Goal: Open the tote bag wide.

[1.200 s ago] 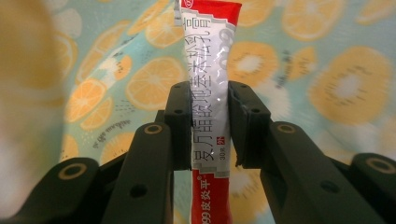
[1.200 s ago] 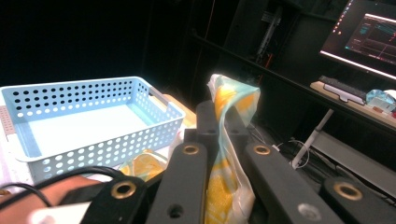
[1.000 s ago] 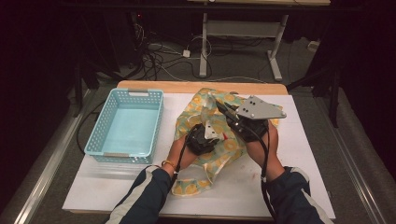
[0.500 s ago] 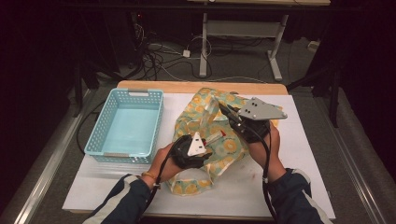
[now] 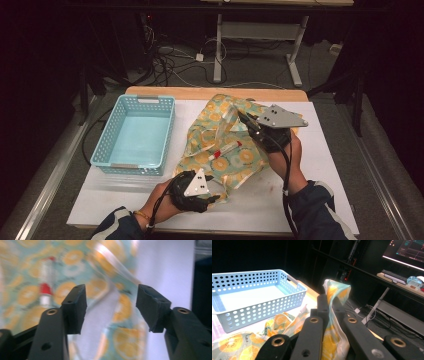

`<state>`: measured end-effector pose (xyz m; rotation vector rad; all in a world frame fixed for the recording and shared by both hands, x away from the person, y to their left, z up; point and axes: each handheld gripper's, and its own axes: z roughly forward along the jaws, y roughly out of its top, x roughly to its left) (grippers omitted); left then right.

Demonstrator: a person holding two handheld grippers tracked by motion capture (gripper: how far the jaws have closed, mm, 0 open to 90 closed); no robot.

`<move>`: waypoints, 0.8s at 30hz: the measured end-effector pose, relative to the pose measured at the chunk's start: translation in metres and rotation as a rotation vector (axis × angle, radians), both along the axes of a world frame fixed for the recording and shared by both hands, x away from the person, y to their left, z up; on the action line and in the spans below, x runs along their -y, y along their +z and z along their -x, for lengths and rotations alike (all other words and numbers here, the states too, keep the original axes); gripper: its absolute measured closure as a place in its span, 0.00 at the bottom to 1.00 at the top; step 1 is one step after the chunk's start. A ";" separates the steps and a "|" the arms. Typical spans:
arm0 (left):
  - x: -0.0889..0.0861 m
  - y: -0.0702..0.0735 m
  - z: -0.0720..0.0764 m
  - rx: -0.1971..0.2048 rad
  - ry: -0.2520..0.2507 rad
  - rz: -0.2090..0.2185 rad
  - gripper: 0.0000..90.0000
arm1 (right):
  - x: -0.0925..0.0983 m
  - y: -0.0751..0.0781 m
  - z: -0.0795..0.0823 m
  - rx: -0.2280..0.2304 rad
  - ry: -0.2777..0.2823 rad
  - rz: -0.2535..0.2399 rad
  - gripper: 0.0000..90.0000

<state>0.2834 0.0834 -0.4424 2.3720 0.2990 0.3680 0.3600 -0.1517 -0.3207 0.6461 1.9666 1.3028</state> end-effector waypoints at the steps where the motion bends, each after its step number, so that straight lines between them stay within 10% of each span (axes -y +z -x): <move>1: 0.000 -0.003 0.001 -0.009 -0.002 -0.004 0.43 | 0.001 0.000 0.000 0.000 -0.002 0.000 1.00; 17: -0.050 0.010 -0.013 0.140 0.309 0.079 0.34 | 0.035 -0.010 0.016 -0.009 -0.026 -0.041 1.00; 24: -0.050 0.003 -0.027 0.103 0.402 0.043 0.30 | 0.065 -0.006 0.022 -0.004 -0.072 -0.087 1.00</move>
